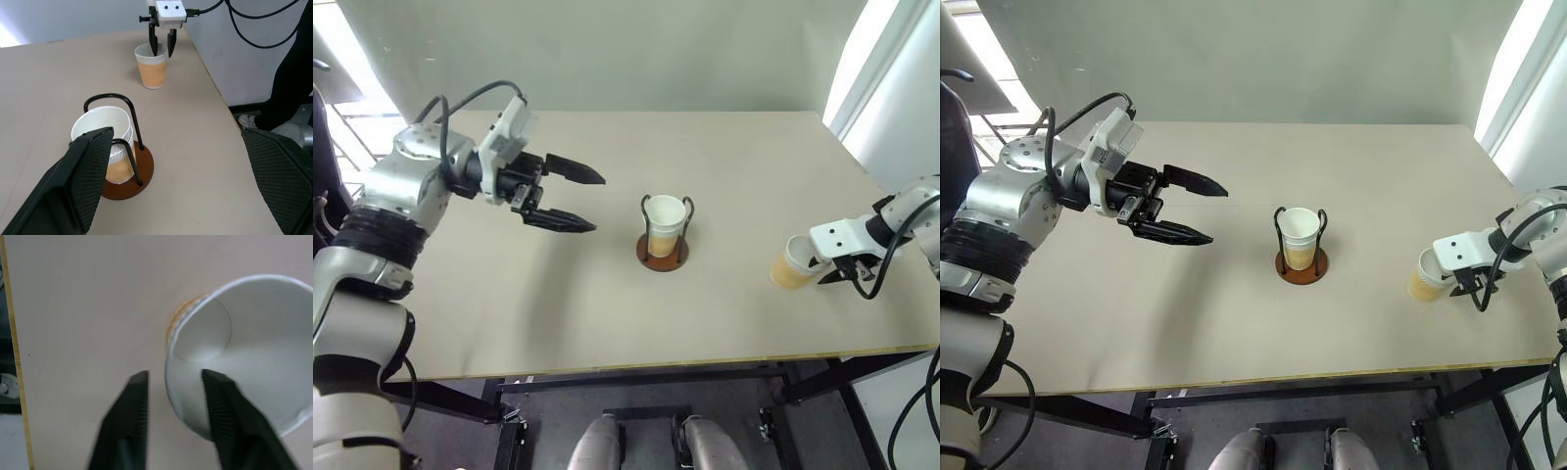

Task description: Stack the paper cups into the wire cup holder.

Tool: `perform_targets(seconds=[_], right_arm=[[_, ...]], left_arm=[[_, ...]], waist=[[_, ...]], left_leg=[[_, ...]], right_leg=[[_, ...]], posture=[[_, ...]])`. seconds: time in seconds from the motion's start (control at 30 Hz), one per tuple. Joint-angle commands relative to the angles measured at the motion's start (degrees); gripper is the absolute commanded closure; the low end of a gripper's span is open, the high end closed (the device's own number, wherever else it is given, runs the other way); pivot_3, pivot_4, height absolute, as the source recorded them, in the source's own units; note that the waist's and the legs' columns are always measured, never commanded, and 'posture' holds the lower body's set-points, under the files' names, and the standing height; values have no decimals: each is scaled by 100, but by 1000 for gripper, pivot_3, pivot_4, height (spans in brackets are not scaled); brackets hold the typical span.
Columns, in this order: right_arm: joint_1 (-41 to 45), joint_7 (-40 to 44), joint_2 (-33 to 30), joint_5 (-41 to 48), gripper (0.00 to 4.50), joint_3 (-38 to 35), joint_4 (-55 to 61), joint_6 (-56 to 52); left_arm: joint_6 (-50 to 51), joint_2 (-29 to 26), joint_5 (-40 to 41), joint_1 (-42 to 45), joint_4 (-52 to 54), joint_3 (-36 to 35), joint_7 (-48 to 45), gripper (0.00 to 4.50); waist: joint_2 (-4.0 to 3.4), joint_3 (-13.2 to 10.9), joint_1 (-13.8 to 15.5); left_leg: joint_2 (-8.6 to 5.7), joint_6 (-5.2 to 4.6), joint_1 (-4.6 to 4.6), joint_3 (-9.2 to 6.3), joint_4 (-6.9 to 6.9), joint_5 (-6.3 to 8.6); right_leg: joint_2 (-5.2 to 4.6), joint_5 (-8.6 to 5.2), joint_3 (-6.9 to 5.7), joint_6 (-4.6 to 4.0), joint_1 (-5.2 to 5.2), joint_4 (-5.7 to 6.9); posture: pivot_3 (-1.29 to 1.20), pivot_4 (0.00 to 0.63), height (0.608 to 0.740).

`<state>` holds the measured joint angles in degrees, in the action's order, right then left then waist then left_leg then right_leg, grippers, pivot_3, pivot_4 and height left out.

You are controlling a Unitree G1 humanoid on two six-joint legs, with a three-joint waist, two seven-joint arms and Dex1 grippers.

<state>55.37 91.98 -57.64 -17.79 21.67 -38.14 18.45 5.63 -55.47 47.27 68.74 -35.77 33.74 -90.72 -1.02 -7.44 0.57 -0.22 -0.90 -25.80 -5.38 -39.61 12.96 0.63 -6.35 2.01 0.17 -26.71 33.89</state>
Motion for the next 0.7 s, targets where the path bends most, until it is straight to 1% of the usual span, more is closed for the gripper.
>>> perform_targets(seconds=[0.03,0.07,0.43,0.7], right_arm=[[263,-21,27,-160,4341,42,11,73],[292,-15,46,-176,4430,44,25,62],[499,52,75,23,4430,237,836,-247],[1048,52,1,343,4430,525,1525,-614]], left_arm=[[-184,-122,57,165,-136,-9,-178,0],[-226,-129,42,163,-180,4,-178,0],[-654,-91,-151,176,-771,22,-178,0],[-821,66,-351,258,-1114,45,-178,0]], waist=[[0,0,-4],[0,0,-1],[0,0,-1],[0,0,3]], left_leg=[[0,0,0,0,3,0],[0,1,-1,-1,5,-1],[0,8,-4,0,54,-3],[4,11,-13,-1,58,-3]], right_leg=[[0,1,0,-2,-2,0],[0,1,0,-3,-3,0],[-1,-7,-2,-10,-29,-2],[0,-10,-10,-16,-41,1]], posture=[[0,150,740],[0,150,740],[0,150,740],[0,150,740]])
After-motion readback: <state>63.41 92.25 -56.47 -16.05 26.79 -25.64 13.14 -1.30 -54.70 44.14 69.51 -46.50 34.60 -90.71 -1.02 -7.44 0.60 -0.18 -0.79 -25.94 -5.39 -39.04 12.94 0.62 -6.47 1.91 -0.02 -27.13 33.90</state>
